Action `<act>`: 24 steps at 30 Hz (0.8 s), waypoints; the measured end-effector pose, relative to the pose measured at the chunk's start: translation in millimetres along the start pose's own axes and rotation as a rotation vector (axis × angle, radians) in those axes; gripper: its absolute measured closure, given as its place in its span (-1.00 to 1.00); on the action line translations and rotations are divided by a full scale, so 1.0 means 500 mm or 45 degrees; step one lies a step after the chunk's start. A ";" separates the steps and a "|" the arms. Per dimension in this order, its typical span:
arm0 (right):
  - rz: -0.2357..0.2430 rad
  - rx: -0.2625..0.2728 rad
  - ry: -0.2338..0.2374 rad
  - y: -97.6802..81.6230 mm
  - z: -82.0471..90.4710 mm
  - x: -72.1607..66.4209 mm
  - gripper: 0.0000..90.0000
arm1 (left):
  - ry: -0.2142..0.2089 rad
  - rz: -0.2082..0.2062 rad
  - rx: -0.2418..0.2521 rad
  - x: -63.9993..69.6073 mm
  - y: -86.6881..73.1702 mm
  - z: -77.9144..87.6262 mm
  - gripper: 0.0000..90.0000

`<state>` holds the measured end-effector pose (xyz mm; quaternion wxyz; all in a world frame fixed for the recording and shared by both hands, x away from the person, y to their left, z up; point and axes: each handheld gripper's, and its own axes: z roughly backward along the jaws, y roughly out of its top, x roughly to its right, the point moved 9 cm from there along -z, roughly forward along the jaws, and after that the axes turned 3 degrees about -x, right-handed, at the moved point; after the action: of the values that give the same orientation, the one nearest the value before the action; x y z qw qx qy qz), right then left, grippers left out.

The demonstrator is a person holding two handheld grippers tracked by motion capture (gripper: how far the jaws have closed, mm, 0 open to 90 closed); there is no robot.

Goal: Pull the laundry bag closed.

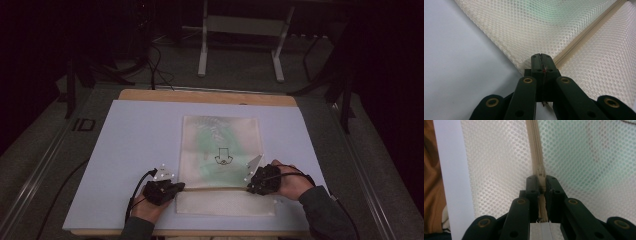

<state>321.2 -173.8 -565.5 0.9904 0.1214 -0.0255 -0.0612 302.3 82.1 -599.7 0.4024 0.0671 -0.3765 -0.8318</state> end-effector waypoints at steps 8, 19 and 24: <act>-0.022 0.007 0.001 -0.014 0.001 0.001 0.83 | 0.000 0.001 0.000 0.000 0.000 0.000 0.99; -0.056 -0.016 -0.003 -0.047 0.004 0.002 0.83 | 0.000 0.000 -0.001 0.000 0.000 0.000 0.99; -0.055 -0.039 -0.009 -0.058 0.002 0.004 0.83 | 0.000 0.000 -0.001 0.000 0.000 0.000 0.99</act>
<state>319.6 -202.5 -571.5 0.9905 0.1067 -0.0254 -0.0833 302.3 82.2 -599.8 0.4025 0.0669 -0.3762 -0.8319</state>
